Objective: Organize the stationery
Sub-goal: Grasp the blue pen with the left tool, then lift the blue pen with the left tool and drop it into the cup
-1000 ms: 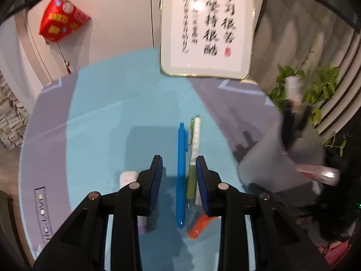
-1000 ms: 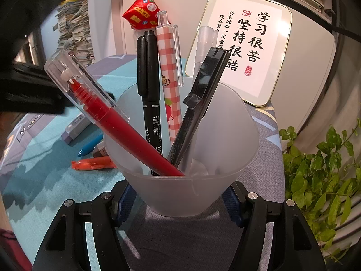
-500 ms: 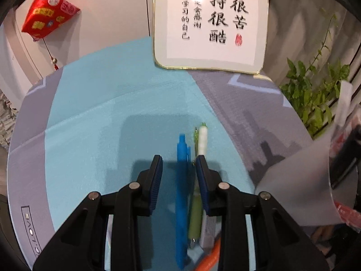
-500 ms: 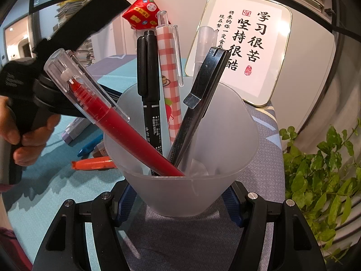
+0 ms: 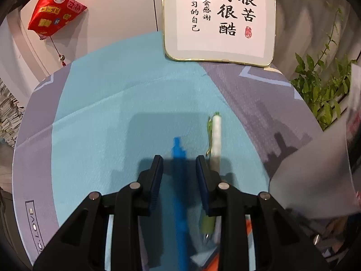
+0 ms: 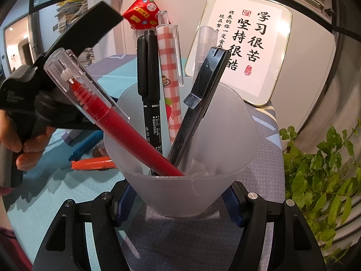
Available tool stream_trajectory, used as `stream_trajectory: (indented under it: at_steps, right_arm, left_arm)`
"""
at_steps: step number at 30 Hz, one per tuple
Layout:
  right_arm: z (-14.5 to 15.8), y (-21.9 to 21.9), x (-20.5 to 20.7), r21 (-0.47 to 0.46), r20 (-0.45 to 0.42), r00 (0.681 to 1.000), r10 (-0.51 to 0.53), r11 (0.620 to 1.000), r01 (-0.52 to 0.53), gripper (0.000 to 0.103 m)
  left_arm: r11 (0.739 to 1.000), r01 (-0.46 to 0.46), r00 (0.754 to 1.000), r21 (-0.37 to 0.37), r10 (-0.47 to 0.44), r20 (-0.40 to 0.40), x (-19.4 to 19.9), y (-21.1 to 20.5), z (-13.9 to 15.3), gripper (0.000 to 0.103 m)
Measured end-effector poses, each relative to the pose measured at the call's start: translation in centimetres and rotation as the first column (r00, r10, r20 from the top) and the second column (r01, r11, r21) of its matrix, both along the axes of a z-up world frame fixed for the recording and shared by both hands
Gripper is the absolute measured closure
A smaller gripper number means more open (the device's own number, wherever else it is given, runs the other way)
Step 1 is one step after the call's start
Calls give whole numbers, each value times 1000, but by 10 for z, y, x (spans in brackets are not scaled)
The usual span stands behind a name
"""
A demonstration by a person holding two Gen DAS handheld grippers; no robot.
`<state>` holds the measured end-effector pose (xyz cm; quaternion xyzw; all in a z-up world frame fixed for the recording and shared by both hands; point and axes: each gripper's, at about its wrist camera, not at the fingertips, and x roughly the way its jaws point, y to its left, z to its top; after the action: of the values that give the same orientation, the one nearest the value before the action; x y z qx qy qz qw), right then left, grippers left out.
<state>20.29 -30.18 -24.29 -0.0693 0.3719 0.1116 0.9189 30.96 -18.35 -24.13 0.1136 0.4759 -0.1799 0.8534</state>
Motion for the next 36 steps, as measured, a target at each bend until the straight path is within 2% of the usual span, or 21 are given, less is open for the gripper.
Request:
stream_trajectory:
  at_steps: [1,3,7,10,17,22,36]
  right_arm:
    - [0,0,0,0,0,1000,0,1000,0,34]
    - [0,0,0,0,0,1000,0,1000,0,34]
    - [0,0,0,0,-3,1000,0,1000,0,34]
    - [-1,1,-1,0,-5,1000,0,1000,0,34]
    - [-1,1,-1,0,-6,1000,0,1000,0,34]
    - [-1,1,-1,0,-6,1000,0,1000,0,34]
    - [-1,0,-1,1,-6,1000,-1,1000,1,34]
  left_arm:
    - [1000,-3,1000,0,3,1,3,-2,0,79]
    - [1000,9,1000,-17,-9,-14,5,-3,0,92]
    - [1000,-5,999,-17,4,-32,2,0,2,93]
    - [997,-27,999,-74,25,-37,-6,13,13,94]
    - [984,-7,995,-179,25,98,-46,38,77,95]
    - [979,31,979,-202,11,205,-72,44,116,95]
    - [965,148,933,-218,-63,354,-107,27,168,95]
